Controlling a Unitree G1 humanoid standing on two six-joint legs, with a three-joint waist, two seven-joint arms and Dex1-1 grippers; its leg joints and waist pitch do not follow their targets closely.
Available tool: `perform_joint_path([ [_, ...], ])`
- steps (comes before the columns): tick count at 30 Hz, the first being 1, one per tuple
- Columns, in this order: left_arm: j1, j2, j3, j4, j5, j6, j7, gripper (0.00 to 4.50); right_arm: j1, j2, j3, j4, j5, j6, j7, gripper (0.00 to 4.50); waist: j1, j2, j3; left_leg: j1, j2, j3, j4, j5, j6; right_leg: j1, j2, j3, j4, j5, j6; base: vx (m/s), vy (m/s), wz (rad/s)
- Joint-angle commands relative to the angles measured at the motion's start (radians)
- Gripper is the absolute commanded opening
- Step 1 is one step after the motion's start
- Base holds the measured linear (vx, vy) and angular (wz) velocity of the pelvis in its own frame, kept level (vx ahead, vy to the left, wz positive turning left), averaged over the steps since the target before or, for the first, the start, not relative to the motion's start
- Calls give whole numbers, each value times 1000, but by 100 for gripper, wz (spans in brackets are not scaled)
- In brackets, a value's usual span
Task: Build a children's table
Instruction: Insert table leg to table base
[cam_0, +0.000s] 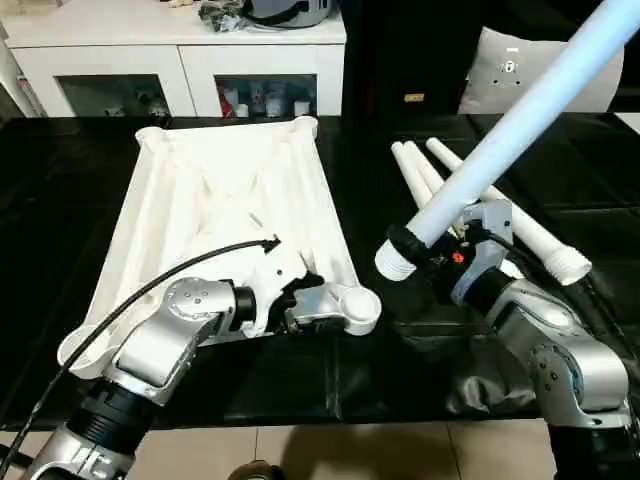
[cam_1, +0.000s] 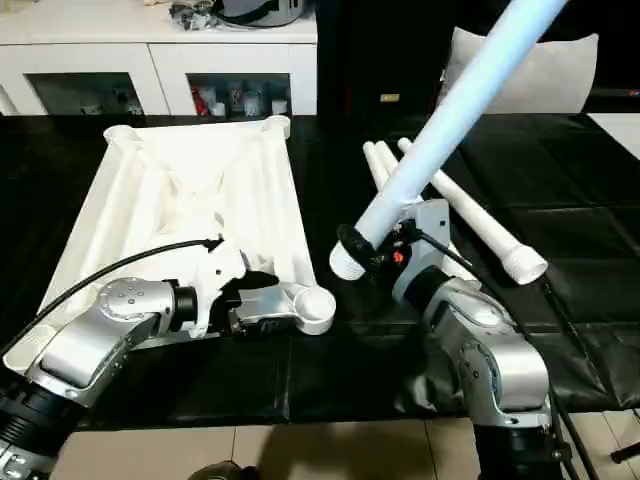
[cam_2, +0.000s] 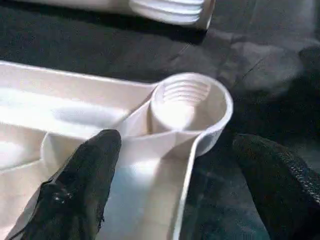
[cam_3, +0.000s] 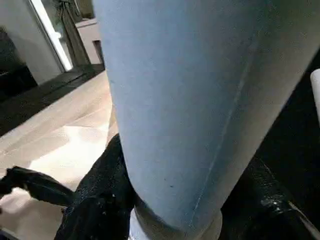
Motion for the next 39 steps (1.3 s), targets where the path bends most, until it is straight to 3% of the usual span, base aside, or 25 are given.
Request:
perform_joint_path([
  [1,3,10,4,9,14,-14,-16,408,4,12,-7,-32,17,15,-15,191,1,4,-60,37,82,-39,-83,-317,-39,21,-96,58,-81,-237,-169,0,0,0],
  [7,6,17,3,28,23,-33,-21,408,0,24,0,-34,28,32,-19,191,1,2,-57,39,82,-39,-84,-347,-48,17,-98,59,-86,-295,-158,0,0,0],
  [9,5,19,-3,36,31,-40,-22,408,-7,43,-9,-15,-14,-34,-58,191,2,-1,-58,38,82,-39,-84,-339,-50,15,-100,60,-86,-302,-152,0,0,0],
  [11,6,20,-5,39,34,-43,-23,408,-10,49,-16,0,-16,-47,-64,191,1,-2,-58,38,81,-39,-85,-340,-55,14,-100,60,-86,-307,-149,0,0,0],
  [14,6,23,-13,49,43,-42,-33,408,1,13,27,9,-54,-64,-22,191,1,-1,-58,38,83,-39,-86,-333,-54,17,-97,60,-83,-282,-149,0,0,0],
  [16,6,24,-15,51,40,-41,-40,373,2,14,29,3,-52,-65,-18,191,1,-1,-59,36,81,-38,-84,-324,-43,18,-99,60,-84,-275,-154,0,0,0],
  [19,1,23,-18,69,49,-45,-46,370,5,8,36,7,-63,-81,-18,191,1,-1,-59,36,82,-37,-84,-317,-39,17,-98,60,-84,-269,-157,0,0,0],
  [21,-8,21,-19,92,54,-54,-54,330,5,-1,46,20,-84,-108,-12,191,1,2,-58,37,81,-37,-84,-324,-41,17,-98,60,-85,-277,-156,0,0,0],
  [23,-15,20,-18,106,57,-62,-60,326,5,-11,55,23,-96,-124,-1,191,1,1,-58,38,81,-38,-84,-329,-43,18,-99,60,-86,-284,-155,0,0,0],
  [24,-16,19,-17,109,57,-64,-61,326,6,-13,57,22,-99,-126,2,191,3,9,-58,38,81,-39,-83,-334,-44,17,-99,60,-85,-286,-156,0,0,0],
  [26,-22,21,-22,118,62,-70,-69,297,7,-21,57,26,-103,-118,3,191,2,4,-58,38,82,-39,-84,-343,-43,18,-98,60,-87,-280,-158,0,0,0],
  [29,-29,29,-36,134,78,-87,-83,281,8,-31,58,34,-99,-111,15,191,3,5,-58,39,83,-40,-85,-348,-43,18,-99,60,-85,-272,-168,0,0,0],
  [30,-31,32,-42,140,84,-95,-88,266,7,-34,59,36,-96,-109,22,191,2,-3,-58,37,83,-39,-85,-344,-40,19,-99,60,-86,-271,-168,0,0,0],
  [32,-36,34,-47,153,94,-107,-102,240,5,-41,63,41,-92,-115,36,191,3,1,-59,36,82,-38,-83,-328,-34,21,-100,60,-84,-262,-169,0,0,0],
  [35,-43,35,-50,170,106,-122,-109,219,0,-46,65,49,-98,-123,45,191,3,-1,-60,35,83,-37,-82,-309,-26,22,-101,60,-82,-244,-175,0,0,0],
  [39,-50,11,-28,177,70,-96,-116,173,-5,-45,65,56,-98,-127,47,191,3,0,-59,37,84,-37,-82,-319,-27,20,-101,60,-83,-262,-180,0,0,0],
])
